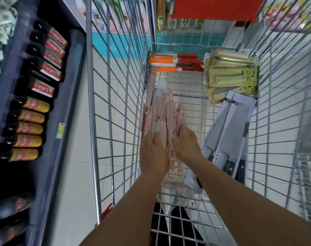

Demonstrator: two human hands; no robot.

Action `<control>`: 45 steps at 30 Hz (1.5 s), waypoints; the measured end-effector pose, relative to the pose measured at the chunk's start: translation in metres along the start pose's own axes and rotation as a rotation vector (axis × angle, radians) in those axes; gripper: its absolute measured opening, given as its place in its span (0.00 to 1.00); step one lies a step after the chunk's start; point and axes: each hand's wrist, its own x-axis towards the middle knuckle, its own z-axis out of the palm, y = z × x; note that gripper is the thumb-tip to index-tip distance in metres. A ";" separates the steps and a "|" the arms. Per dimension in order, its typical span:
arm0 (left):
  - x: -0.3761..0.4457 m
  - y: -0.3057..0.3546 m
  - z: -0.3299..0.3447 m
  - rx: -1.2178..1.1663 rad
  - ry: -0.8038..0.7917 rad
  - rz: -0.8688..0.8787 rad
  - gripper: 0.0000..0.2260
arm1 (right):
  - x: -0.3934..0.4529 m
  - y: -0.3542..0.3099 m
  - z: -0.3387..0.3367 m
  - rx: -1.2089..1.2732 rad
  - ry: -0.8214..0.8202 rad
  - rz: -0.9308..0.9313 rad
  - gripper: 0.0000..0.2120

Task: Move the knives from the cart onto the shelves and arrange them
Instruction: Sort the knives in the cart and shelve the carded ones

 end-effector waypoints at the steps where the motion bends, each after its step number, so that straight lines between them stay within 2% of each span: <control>1: 0.000 -0.002 -0.001 0.070 -0.054 -0.009 0.30 | -0.003 -0.001 0.000 -0.076 -0.003 -0.042 0.23; 3: 0.001 -0.008 0.002 0.138 -0.154 -0.021 0.35 | -0.006 0.003 0.003 -0.267 -0.060 -0.155 0.25; 6: 0.003 -0.010 0.008 0.112 -0.082 0.023 0.31 | -0.002 0.010 0.010 -0.427 -0.152 -0.203 0.25; 11: 0.008 -0.001 0.000 0.017 0.033 0.008 0.22 | -0.005 0.004 0.005 -0.411 -0.123 -0.151 0.24; 14: 0.022 0.007 -0.011 0.030 0.101 0.034 0.24 | -0.004 0.002 0.003 -0.394 -0.078 -0.157 0.25; 21: 0.088 0.024 -0.033 0.325 -0.043 0.063 0.38 | 0.012 -0.004 -0.007 -0.272 0.040 -0.077 0.28; 24: 0.110 0.025 -0.036 0.467 -0.045 0.084 0.34 | 0.022 -0.008 -0.009 -0.266 0.056 -0.113 0.29; 28: 0.129 0.020 -0.034 0.784 -0.027 0.156 0.29 | 0.031 -0.015 -0.009 -0.296 0.018 -0.138 0.33; 31: 0.141 0.018 -0.033 0.837 0.014 0.166 0.26 | 0.035 -0.016 -0.007 -0.324 0.013 -0.126 0.34; 33: 0.144 0.021 -0.034 0.817 0.047 0.189 0.20 | 0.040 -0.014 -0.001 -0.346 0.037 -0.129 0.34; 35: 0.147 0.022 -0.033 0.796 0.068 0.202 0.17 | 0.045 -0.010 0.005 -0.358 0.068 -0.137 0.34; 38: 0.149 0.018 -0.029 0.706 0.141 0.195 0.20 | 0.047 -0.005 0.006 -0.386 0.079 -0.166 0.34; 40: 0.142 0.019 -0.030 0.601 0.134 0.148 0.22 | 0.047 -0.002 0.005 -0.400 0.070 -0.177 0.33; 42: 0.127 0.027 -0.035 0.411 0.133 0.076 0.25 | 0.048 -0.003 0.003 -0.396 0.071 -0.200 0.31; 45: 0.091 0.043 -0.039 -0.102 0.201 -0.005 0.31 | 0.048 -0.008 0.001 -0.269 0.083 -0.180 0.28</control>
